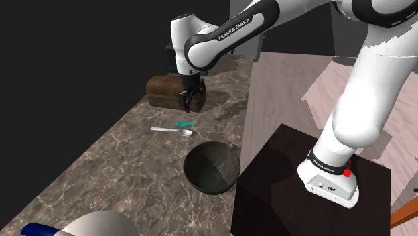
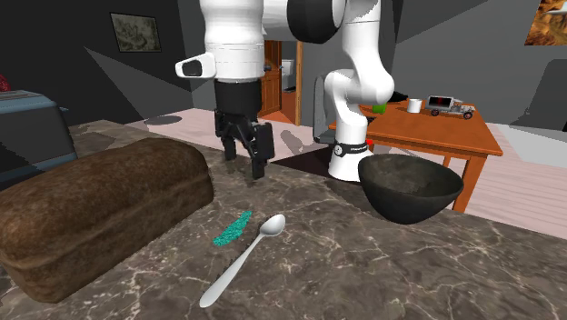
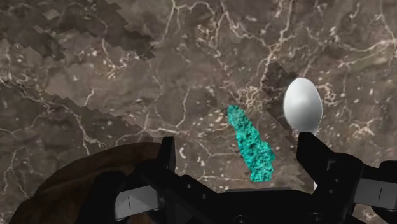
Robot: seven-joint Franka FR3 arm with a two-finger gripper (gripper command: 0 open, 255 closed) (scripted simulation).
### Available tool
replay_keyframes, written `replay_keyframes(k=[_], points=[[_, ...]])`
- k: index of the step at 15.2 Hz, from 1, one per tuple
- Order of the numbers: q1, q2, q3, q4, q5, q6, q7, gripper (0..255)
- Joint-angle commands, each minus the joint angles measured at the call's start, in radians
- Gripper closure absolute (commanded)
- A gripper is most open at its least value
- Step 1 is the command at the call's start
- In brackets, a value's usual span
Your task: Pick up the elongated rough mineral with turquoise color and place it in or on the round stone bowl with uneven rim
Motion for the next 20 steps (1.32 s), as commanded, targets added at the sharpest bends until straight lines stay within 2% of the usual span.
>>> replay_keyframes(k=[1, 5, 13, 20], points=[[0.015, 0.078, 0.007, 0.061, -0.034, 0.016, 0.027, 0], [0.055, 0.233, 0.007, 0.196, -0.101, 0.033, 0.07, 0], [0.061, 0.287, -0.004, 0.162, -0.126, 0.118, 0.086, 0], [0.061, 0.287, -0.004, 0.162, -0.126, 0.118, 0.086, 0]])
